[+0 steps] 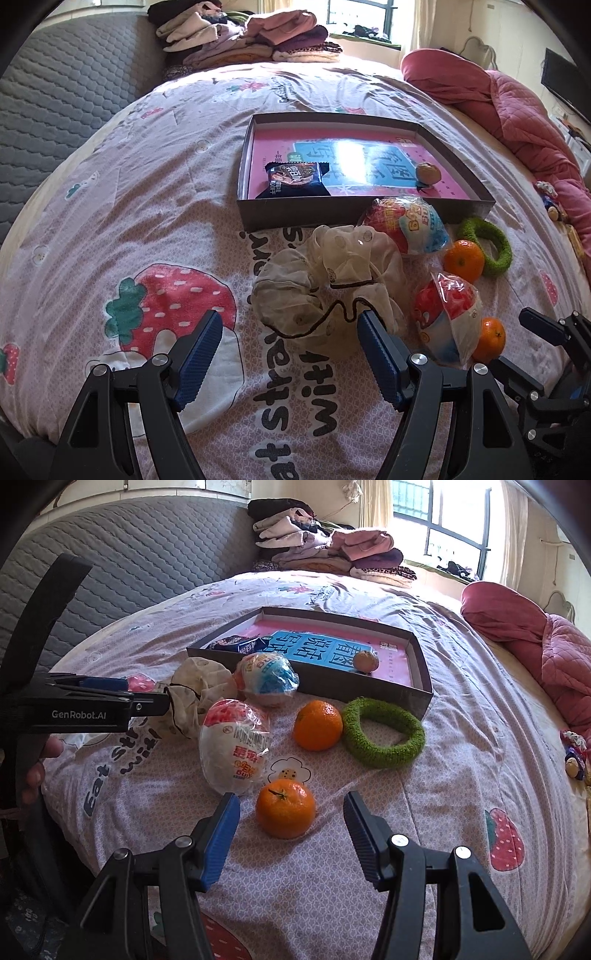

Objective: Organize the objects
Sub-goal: 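Grasp the white mesh bag with the left tool while the right tool grips the orange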

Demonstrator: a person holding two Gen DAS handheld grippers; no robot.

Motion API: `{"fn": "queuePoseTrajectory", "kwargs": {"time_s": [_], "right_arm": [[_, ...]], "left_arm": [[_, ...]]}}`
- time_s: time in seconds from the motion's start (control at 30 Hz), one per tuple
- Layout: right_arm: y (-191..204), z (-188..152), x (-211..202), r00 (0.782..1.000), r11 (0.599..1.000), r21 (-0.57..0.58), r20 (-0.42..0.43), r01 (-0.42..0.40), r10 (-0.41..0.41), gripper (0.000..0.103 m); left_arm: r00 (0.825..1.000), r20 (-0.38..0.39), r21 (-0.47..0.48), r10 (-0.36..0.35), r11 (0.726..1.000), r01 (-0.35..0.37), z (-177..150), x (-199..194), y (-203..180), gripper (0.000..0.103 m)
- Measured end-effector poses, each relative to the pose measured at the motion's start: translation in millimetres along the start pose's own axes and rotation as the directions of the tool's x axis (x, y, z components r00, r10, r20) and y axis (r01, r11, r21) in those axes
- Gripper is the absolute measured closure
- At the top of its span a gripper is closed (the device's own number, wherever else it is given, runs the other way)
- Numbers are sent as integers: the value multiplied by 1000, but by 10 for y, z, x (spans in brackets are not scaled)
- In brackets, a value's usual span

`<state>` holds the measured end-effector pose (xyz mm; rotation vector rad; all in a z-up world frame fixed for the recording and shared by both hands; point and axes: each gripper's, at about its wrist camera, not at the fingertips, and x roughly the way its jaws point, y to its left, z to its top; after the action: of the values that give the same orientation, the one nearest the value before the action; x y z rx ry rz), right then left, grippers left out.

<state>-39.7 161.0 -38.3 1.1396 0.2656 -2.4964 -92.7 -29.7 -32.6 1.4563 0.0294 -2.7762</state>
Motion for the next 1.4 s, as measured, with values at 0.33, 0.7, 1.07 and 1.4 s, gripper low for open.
{"fn": "queuePoseTrajectory", "kwargs": {"time_s": [0.33,0.7,1.07,1.4], "right_arm": [[-50,-14,138,1000,1000,10,-10,9,-8,45],[-31,-26,223,1000,1000,-6,-15,3,-3,50],[4,-23,289,999,999,-15,-16,-31,31,64],[-50,-9,306,998,998,17,-13,-54,54,64]], "left_arm": [[1000,-20,17,19,1000,-18,82,265,-27,26],[1000,-8,3,-26,1000,26,209,470,3,26],[997,4,-3,-83,997,83,281,578,18,34],[981,4,-51,-193,980,193,287,588,56,86]]}}
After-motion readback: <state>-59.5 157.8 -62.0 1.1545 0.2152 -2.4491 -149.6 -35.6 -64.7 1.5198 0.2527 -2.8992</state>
